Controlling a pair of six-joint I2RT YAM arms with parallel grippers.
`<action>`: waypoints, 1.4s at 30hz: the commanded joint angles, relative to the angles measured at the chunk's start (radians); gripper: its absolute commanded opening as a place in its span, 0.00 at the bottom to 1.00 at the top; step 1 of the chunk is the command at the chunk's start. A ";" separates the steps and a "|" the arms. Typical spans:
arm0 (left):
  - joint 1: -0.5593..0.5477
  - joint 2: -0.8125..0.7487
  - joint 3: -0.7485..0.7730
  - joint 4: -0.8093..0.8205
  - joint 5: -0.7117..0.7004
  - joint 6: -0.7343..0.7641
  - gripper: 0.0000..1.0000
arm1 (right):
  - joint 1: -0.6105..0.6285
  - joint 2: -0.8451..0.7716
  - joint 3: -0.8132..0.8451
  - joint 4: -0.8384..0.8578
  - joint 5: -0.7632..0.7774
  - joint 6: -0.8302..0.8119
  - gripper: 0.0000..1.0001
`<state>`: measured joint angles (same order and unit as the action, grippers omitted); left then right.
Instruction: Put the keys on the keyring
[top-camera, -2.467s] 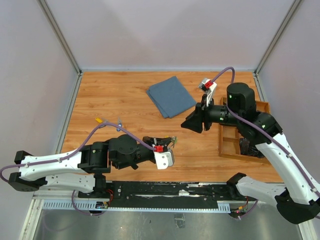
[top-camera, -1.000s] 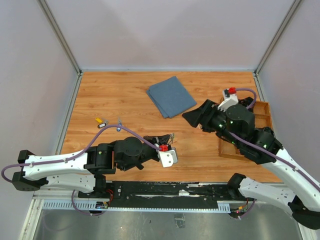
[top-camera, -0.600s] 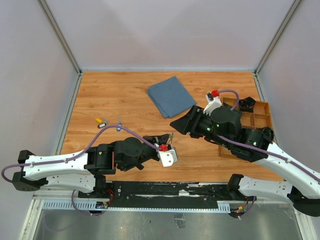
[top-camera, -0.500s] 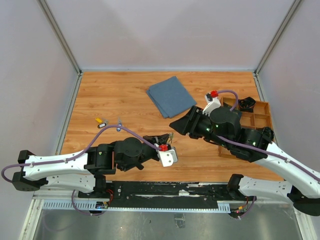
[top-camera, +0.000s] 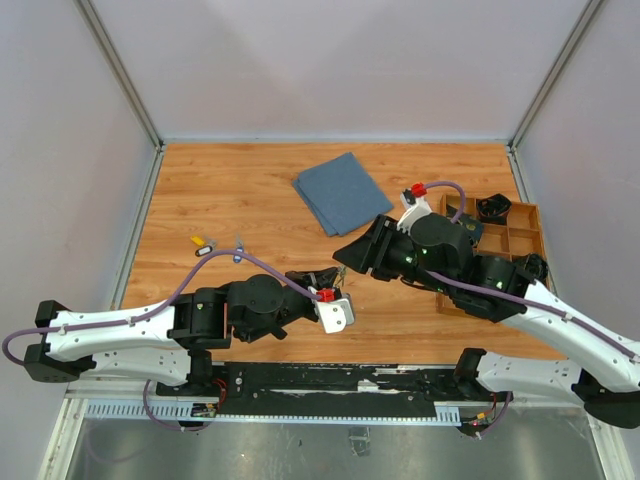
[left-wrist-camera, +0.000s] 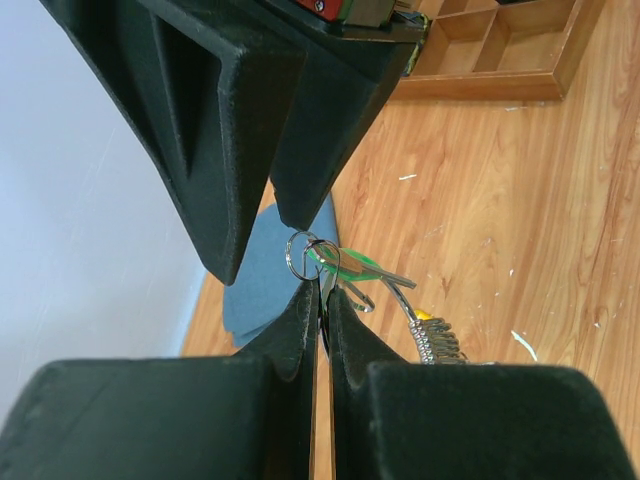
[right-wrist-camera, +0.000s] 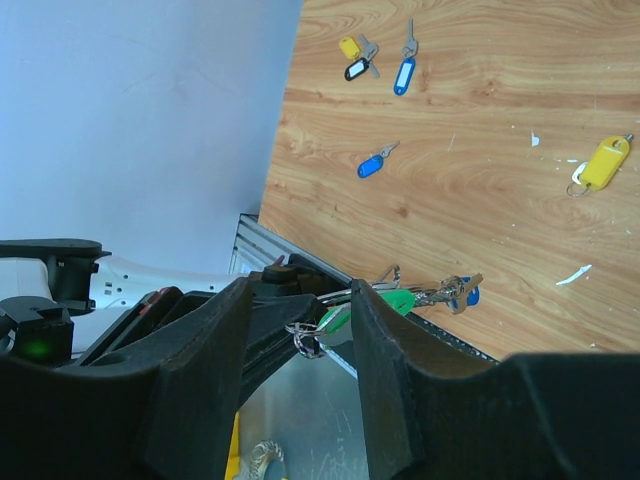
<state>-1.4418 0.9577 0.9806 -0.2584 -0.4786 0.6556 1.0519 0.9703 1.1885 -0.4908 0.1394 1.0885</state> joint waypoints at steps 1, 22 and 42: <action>0.004 -0.019 -0.002 0.049 -0.014 0.012 0.01 | 0.023 0.005 0.007 0.009 -0.017 0.024 0.44; 0.011 -0.013 -0.002 0.043 -0.019 0.021 0.01 | 0.023 -0.004 0.001 -0.023 -0.035 0.026 0.38; 0.014 -0.011 -0.005 0.045 -0.022 0.025 0.01 | 0.023 0.000 0.004 -0.031 -0.053 0.019 0.36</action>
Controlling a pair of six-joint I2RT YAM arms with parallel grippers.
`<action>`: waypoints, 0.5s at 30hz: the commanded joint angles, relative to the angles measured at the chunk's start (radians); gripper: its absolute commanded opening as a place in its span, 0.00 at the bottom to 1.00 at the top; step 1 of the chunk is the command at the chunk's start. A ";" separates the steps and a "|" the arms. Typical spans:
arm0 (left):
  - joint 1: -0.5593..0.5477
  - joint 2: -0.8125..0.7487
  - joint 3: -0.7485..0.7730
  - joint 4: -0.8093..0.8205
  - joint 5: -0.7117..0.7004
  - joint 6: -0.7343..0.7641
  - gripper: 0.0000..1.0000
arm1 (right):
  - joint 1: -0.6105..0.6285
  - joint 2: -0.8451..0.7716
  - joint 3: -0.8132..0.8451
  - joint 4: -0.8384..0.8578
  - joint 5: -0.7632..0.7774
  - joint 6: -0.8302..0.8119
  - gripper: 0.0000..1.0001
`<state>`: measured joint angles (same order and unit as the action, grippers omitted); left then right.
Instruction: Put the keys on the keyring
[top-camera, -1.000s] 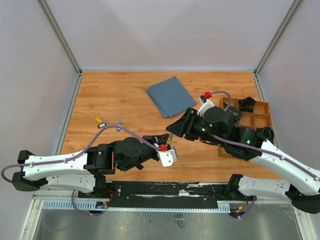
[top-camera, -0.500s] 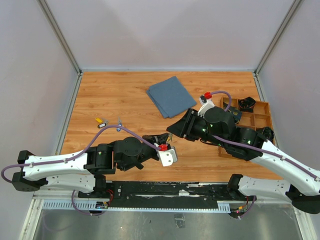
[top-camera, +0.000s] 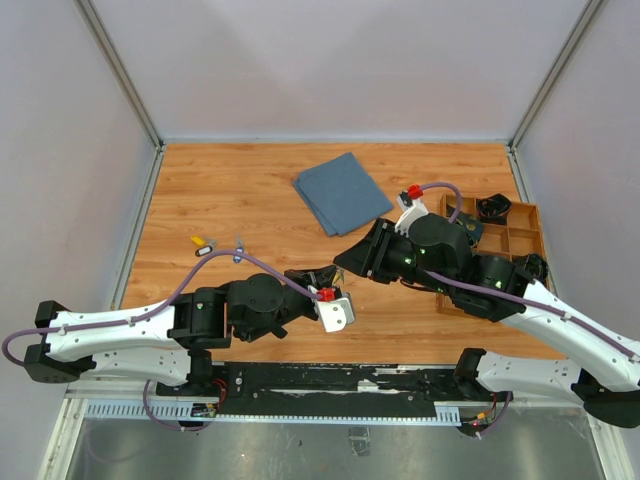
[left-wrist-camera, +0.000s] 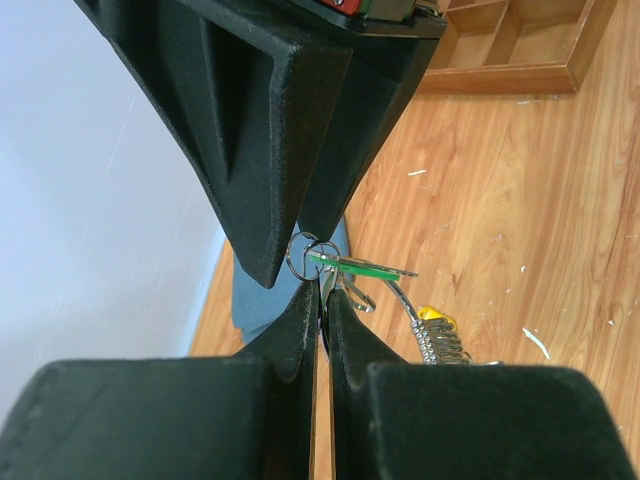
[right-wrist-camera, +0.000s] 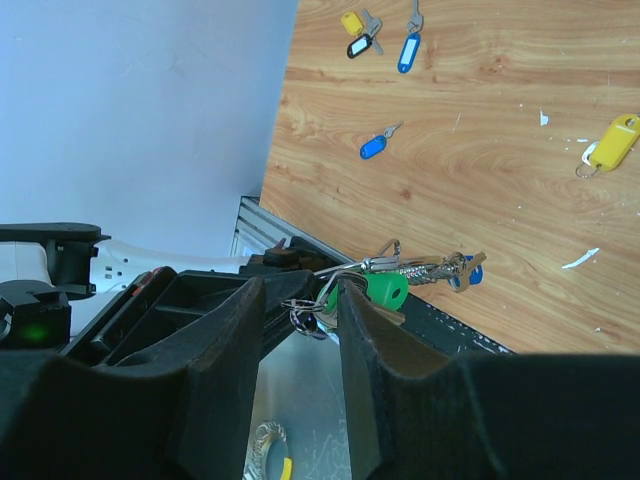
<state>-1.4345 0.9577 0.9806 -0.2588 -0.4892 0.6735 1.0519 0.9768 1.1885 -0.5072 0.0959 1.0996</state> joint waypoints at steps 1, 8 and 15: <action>0.006 -0.011 -0.005 0.046 -0.013 0.006 0.00 | 0.023 -0.006 0.004 -0.013 -0.012 0.008 0.36; 0.006 -0.009 -0.005 0.046 -0.012 0.007 0.00 | 0.023 0.002 0.002 -0.007 -0.025 0.005 0.35; 0.006 -0.010 -0.005 0.046 -0.010 0.005 0.01 | 0.023 0.001 -0.001 -0.003 -0.024 0.005 0.29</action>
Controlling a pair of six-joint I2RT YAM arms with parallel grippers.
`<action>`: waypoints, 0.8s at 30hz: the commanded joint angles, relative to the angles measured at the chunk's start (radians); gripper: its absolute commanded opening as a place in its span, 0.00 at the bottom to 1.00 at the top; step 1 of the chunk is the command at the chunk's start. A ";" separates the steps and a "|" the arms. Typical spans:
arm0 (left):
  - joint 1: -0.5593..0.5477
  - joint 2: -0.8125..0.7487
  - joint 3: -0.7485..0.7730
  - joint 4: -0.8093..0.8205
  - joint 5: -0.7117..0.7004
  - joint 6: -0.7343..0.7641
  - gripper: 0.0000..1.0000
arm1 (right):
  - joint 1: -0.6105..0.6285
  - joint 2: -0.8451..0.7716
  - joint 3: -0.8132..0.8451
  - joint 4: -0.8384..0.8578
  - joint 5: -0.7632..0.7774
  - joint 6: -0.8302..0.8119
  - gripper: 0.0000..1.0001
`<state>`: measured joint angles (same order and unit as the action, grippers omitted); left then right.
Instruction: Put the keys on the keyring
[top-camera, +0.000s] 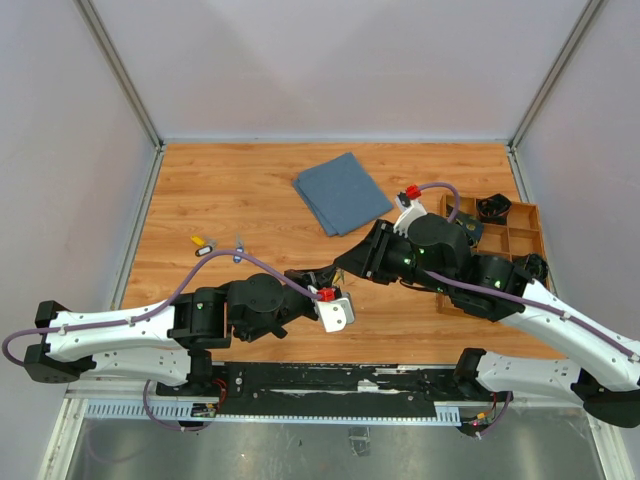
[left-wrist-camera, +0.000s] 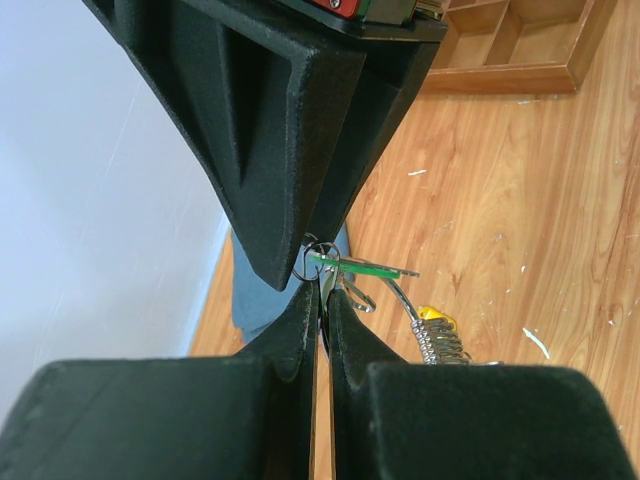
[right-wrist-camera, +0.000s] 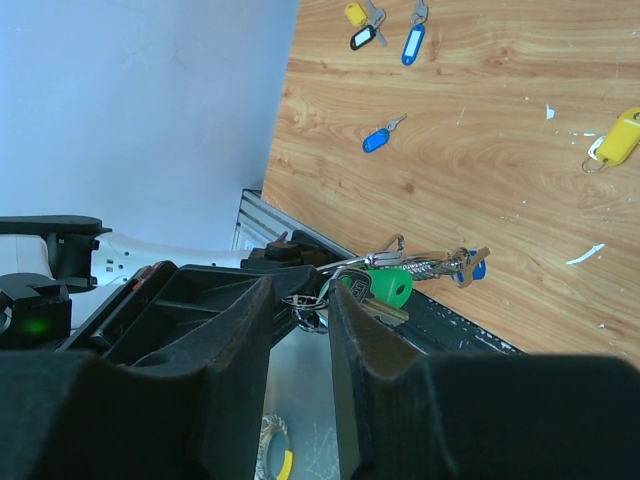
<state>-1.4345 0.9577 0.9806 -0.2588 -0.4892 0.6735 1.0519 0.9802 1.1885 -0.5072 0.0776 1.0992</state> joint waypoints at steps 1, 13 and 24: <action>0.006 -0.010 -0.005 0.046 -0.008 0.005 0.01 | 0.023 -0.001 -0.002 -0.002 -0.006 0.005 0.28; 0.006 -0.008 -0.006 0.046 0.000 0.005 0.00 | 0.023 0.001 0.003 -0.009 0.010 -0.017 0.21; 0.006 -0.004 -0.003 0.043 0.007 0.005 0.01 | 0.024 0.007 0.040 -0.056 0.076 -0.086 0.20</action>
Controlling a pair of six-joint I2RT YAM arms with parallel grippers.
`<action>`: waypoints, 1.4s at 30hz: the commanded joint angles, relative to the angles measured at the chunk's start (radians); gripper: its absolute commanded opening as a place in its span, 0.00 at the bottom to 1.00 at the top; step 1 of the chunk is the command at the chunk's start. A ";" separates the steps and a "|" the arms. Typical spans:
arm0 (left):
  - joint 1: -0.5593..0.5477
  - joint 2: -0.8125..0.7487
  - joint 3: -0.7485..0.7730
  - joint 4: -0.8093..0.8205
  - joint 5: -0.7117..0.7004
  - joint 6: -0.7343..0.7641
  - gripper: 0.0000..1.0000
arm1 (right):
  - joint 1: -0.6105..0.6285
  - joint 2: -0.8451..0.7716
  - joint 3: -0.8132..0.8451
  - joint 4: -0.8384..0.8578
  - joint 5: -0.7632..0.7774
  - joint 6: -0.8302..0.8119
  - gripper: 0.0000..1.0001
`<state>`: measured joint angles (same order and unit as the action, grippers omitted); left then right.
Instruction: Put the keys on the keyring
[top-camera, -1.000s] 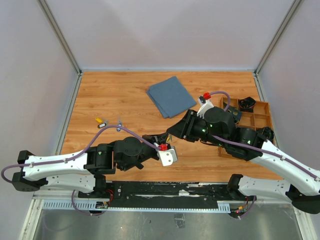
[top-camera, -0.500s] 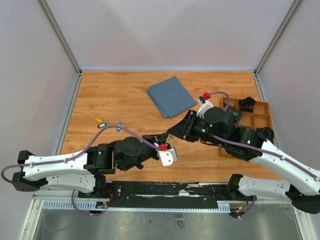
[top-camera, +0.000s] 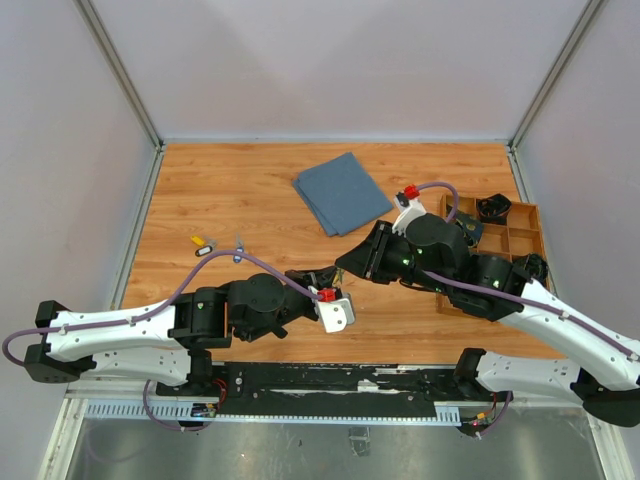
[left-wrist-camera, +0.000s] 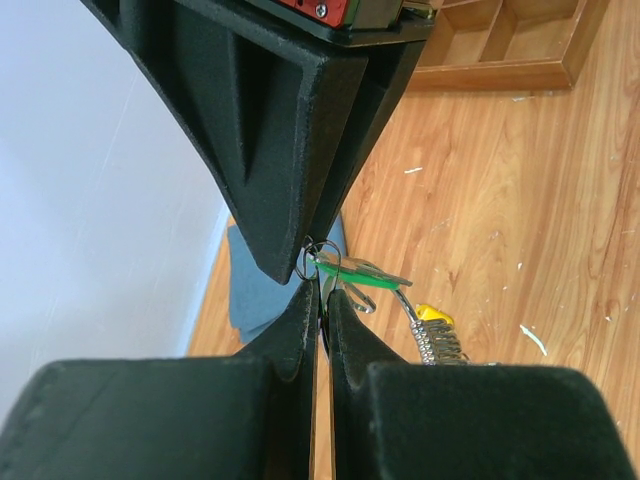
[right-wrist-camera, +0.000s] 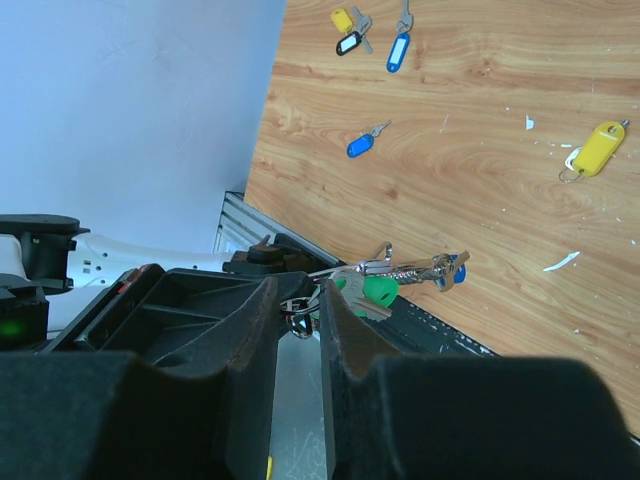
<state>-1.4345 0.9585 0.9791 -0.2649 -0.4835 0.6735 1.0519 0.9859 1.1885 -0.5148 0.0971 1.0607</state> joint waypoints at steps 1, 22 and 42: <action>0.006 -0.004 -0.002 0.049 0.002 0.005 0.01 | 0.023 0.003 0.043 -0.048 0.062 -0.051 0.20; 0.006 -0.012 -0.011 0.055 0.002 0.009 0.01 | 0.023 0.048 0.128 -0.070 0.123 -0.184 0.19; 0.006 -0.056 0.010 0.028 0.079 -0.065 0.00 | 0.008 -0.087 0.159 -0.167 -0.066 -0.855 0.33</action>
<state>-1.4326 0.9337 0.9668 -0.2649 -0.4442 0.6392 1.0615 0.9482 1.3369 -0.6315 0.1467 0.5426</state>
